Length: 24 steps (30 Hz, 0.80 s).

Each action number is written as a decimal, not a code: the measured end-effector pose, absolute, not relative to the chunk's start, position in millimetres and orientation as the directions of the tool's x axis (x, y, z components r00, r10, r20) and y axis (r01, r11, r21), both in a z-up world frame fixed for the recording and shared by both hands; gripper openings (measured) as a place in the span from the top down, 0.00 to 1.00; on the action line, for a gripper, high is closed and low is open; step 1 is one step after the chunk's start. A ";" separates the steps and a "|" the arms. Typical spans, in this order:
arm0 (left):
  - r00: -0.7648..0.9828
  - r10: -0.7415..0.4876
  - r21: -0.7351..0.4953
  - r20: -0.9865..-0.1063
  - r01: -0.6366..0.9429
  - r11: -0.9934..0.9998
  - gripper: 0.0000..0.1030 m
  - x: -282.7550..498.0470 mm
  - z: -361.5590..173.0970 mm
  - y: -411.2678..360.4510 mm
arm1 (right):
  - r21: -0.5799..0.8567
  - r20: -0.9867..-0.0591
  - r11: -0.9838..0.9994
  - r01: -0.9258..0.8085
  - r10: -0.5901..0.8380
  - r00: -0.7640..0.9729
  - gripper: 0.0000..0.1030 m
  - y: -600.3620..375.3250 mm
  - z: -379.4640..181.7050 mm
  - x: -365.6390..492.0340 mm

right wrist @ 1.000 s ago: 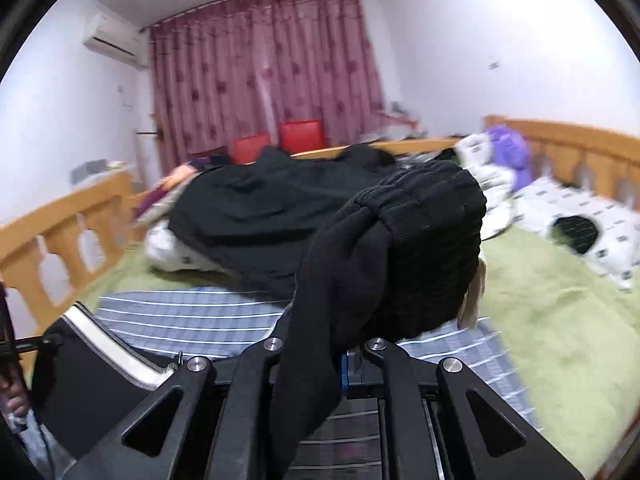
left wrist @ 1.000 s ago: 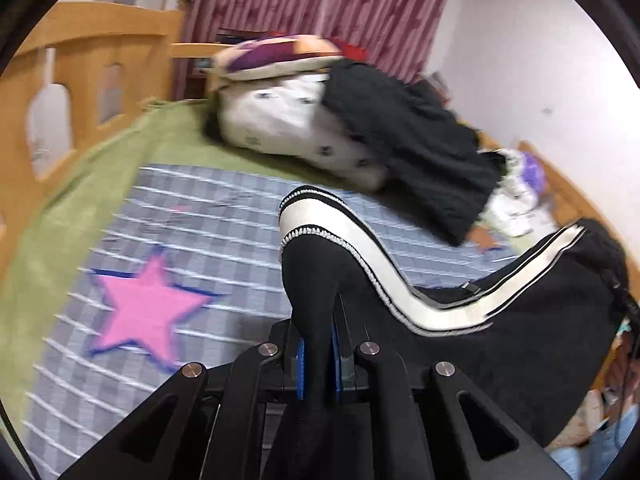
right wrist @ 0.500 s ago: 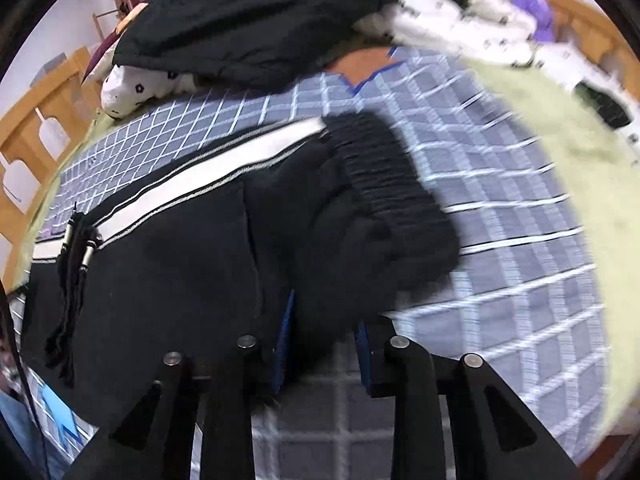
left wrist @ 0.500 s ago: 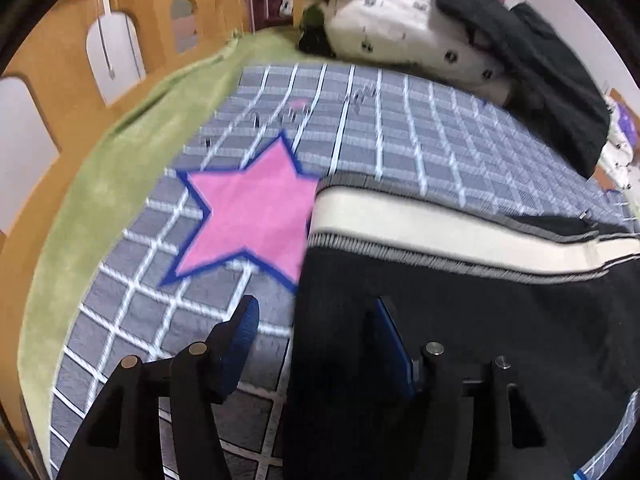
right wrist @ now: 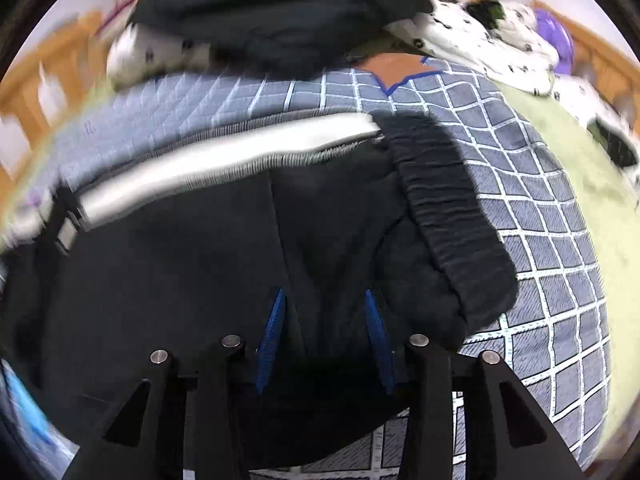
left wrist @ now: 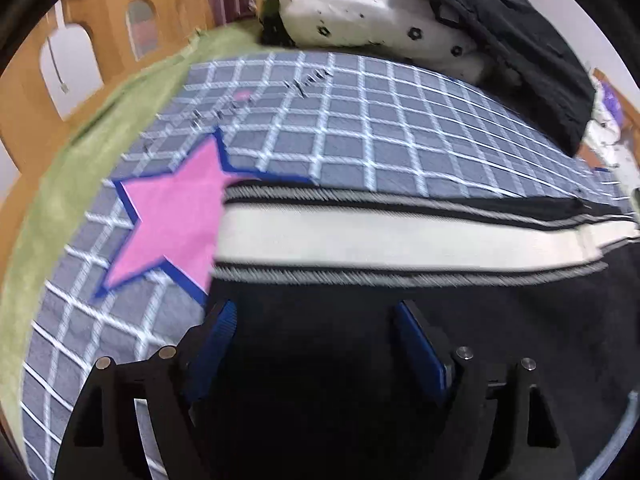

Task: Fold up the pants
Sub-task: 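Grasp the waistband with the right tool and fold it over the legs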

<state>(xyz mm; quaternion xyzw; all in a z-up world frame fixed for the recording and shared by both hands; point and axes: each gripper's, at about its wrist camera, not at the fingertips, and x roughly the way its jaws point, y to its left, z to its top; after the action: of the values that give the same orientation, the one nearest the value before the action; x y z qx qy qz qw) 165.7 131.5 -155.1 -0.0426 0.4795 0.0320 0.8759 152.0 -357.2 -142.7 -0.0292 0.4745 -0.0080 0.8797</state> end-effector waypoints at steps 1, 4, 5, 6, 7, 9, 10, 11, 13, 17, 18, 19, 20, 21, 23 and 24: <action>0.531 -0.016 -0.074 -0.847 -0.089 0.993 0.22 158.8 -154.2 131.2 | -0.129 -0.814 0.992 -0.007 -0.102 0.572 0.66 -347.0 -135.0 147.2; 0.515 -0.085 -0.131 -0.853 -0.054 0.990 0.22 134.7 -152.9 124.2 | -0.080 -0.774 0.996 -0.042 -0.035 0.632 0.66 -325.7 -106.9 129.0; 0.512 -0.084 -0.123 -0.855 -0.044 0.991 0.22 128.5 -152.9 120.9 | -0.052 -0.759 0.997 -0.058 -0.002 0.652 0.65 -317.0 -97.7 123.0; 0.505 -0.076 -0.105 -0.860 -0.029 0.994 0.22 122.6 -153.4 115.9 | -0.026 -0.747 0.996 -0.083 0.036 0.663 0.64 -303.8 -89.3 117.2; 0.494 -0.063 -0.078 -0.867 -0.009 0.997 0.22 117.6 -154.1 111.1 | 0.001 -0.743 0.994 -0.110 0.075 0.666 0.63 -292.1 -84.6 113.1; 0.496 -0.051 -0.044 -0.867 0.025 0.999 0.22 106.5 -151.7 106.1 | 0.063 -0.741 0.980 -0.189 0.173 0.649 0.62 -258.9 -80.3 107.0; 0.506 -0.049 -0.041 -0.861 0.027 0.999 0.22 101.3 -147.5 108.1 | 0.081 -0.739 0.970 -0.229 0.213 0.639 0.62 -239.6 -80.2 101.9; 0.525 -0.042 -0.042 -0.850 0.011 0.999 0.22 93.5 -142.7 114.2 | 0.095 -0.737 0.960 -0.262 0.245 0.630 0.62 -222.2 -81.5 96.3; 0.548 -0.037 -0.057 -0.836 -0.020 0.998 0.22 84.2 -136.2 127.1 | 0.122 -0.739 0.941 -0.316 0.298 0.604 0.62 -194.2 -86.4 88.2; 0.583 -0.036 -0.102 -0.812 -0.082 0.991 0.22 55.3 -128.5 165.4 | 0.224 -0.733 0.905 -0.363 0.402 0.549 0.62 -154.8 -99.2 71.9; 0.591 -0.036 -0.107 -0.806 -0.086 0.991 0.22 51.1 -127.4 172.0 | 0.241 -0.732 0.898 -0.367 0.417 0.539 0.62 -148.8 -101.2 69.4; 0.598 -0.035 -0.111 -0.801 -0.091 0.990 0.22 47.3 -126.8 178.2 | 0.263 -0.732 0.892 -0.368 0.433 0.526 0.61 -141.4 -104.9 66.5; 0.603 -0.034 -0.117 -0.797 -0.099 0.988 0.22 42.7 -127.7 185.1 | 0.271 -0.739 0.890 -0.367 0.436 0.513 0.61 -135.2 -110.5 63.7; 0.603 -0.036 -0.123 -0.797 -0.103 0.987 0.22 38.7 -129.5 189.5 | 0.249 -0.767 0.899 -0.361 0.410 0.494 0.62 -125.4 -118.9 63.8; 0.601 -0.042 -0.133 -0.798 -0.108 0.985 0.22 32.0 -132.8 196.7 | 0.189 -0.799 0.925 -0.329 0.340 0.497 0.74 -114.5 -131.9 63.1; 0.604 -0.043 -0.136 -0.796 -0.109 0.985 0.22 29.2 -132.9 200.1 | 0.176 -0.794 0.929 -0.325 0.329 0.511 0.79 -113.0 -134.0 61.2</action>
<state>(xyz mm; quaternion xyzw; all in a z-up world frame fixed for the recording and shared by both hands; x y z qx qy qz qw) 29.2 200.1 -132.9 -0.0856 0.4447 0.0185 0.8914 61.2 -113.0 -134.0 0.0026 0.4572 0.1881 0.8692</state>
